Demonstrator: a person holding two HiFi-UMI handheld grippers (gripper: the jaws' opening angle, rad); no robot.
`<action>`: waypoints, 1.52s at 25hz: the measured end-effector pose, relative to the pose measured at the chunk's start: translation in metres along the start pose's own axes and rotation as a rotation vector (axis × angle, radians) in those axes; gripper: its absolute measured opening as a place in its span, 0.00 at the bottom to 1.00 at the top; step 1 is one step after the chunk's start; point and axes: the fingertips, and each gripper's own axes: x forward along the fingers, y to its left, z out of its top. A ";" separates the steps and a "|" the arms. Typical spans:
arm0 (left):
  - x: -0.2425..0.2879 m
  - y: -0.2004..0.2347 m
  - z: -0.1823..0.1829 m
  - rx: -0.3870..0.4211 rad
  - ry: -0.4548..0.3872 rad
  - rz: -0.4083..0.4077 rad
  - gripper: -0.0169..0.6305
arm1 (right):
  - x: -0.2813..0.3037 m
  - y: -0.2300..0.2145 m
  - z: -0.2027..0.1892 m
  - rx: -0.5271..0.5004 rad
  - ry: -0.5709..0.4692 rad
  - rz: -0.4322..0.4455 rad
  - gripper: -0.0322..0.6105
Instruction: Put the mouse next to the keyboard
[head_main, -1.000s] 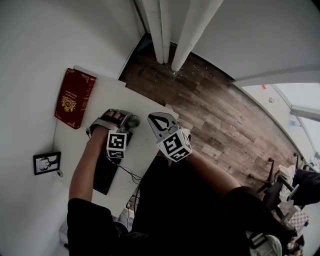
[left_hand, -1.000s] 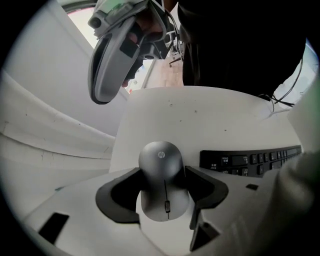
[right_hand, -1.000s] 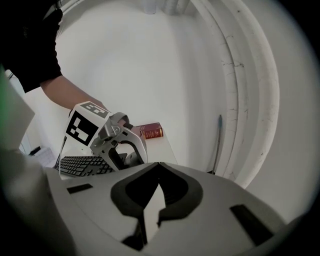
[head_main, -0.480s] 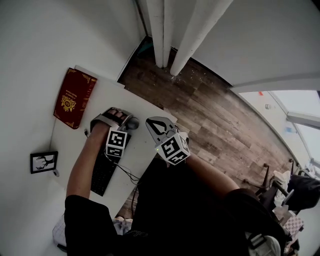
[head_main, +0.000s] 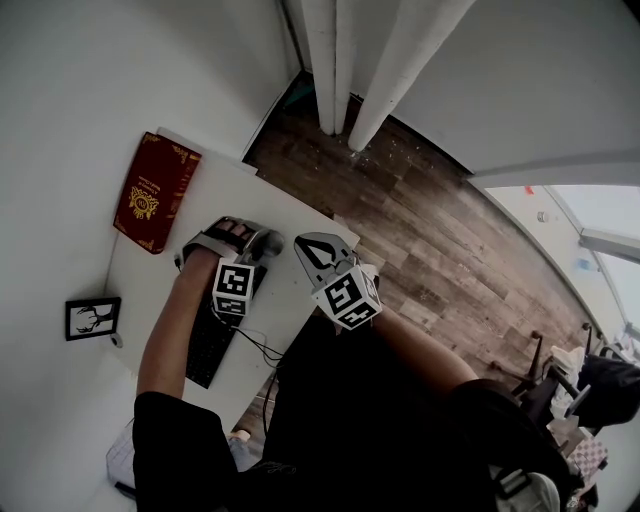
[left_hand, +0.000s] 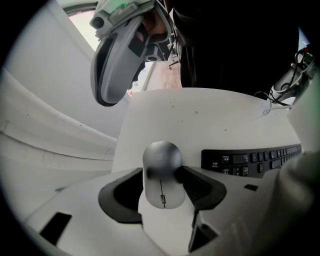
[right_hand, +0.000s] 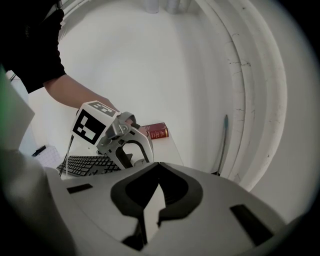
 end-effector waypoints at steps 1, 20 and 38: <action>-0.002 0.000 0.001 -0.011 -0.002 0.004 0.41 | -0.001 0.000 -0.001 0.003 0.002 0.001 0.08; -0.083 -0.023 -0.023 -0.890 -0.057 0.487 0.03 | 0.036 0.051 0.033 -0.077 -0.061 0.195 0.08; -0.138 -0.099 -0.050 -1.881 -0.072 1.058 0.03 | 0.053 0.106 0.039 -0.173 -0.053 0.331 0.08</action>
